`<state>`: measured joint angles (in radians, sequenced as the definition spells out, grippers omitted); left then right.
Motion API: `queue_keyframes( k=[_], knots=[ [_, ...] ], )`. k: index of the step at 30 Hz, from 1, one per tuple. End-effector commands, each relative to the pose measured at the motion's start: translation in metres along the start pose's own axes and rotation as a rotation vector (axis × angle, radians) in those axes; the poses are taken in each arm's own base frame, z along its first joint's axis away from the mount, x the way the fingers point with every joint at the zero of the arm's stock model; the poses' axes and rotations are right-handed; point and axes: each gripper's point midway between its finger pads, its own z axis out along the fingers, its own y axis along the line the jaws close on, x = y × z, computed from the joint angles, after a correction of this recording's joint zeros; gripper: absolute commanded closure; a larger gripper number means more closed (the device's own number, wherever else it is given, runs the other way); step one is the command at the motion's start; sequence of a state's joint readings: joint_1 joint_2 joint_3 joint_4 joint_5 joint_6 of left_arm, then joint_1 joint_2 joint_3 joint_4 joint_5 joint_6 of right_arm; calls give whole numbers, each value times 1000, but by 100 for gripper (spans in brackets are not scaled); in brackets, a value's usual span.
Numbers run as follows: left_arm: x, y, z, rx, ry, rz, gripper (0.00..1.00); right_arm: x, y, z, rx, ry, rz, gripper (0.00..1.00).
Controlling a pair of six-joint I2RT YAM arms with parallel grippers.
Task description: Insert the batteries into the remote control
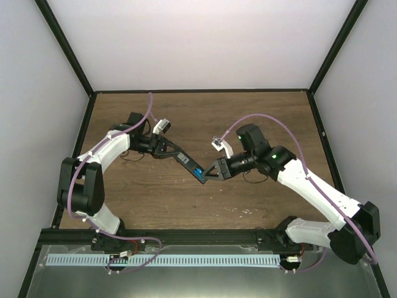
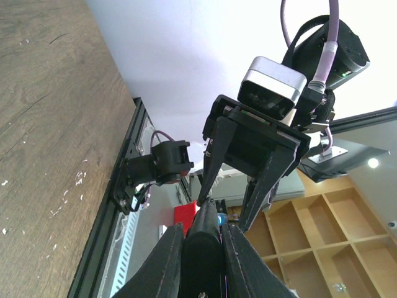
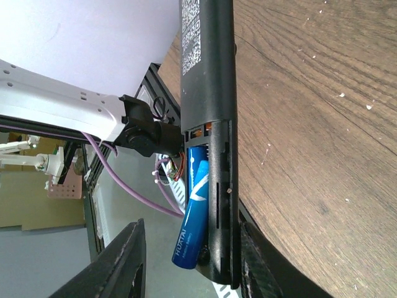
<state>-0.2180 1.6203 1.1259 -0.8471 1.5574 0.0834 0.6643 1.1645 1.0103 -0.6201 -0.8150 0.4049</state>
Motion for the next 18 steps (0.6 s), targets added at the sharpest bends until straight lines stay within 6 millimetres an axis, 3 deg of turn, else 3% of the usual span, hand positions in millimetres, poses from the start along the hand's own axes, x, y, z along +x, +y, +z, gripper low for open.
queue_keyframes(
  k=[1, 18],
  knots=[
    [-8, -3, -1, 25, -6, 68, 100, -1, 23, -10, -76, -17, -58, 68],
    [-8, -2, -1, 24, -6, 65, 100, 2, 18, -4, -82, 19, -59, 75]
  ],
)
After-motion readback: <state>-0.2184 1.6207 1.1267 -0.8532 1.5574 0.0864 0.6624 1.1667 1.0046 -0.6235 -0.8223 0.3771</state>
